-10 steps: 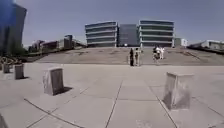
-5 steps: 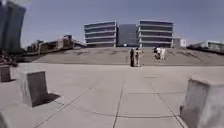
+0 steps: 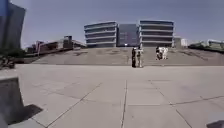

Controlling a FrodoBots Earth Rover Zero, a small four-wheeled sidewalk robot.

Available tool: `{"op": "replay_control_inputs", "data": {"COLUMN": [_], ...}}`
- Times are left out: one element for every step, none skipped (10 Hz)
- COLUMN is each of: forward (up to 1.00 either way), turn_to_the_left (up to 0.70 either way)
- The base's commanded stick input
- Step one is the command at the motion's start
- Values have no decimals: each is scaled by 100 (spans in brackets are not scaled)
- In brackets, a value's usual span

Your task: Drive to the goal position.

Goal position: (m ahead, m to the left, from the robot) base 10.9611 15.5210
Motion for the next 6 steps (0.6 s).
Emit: {"op": "replay_control_inputs", "data": {"forward": [100, 100, 100, 100, 100, 100], "turn_to_the_left": [16, 38, 32, 9, 0, 0]}}
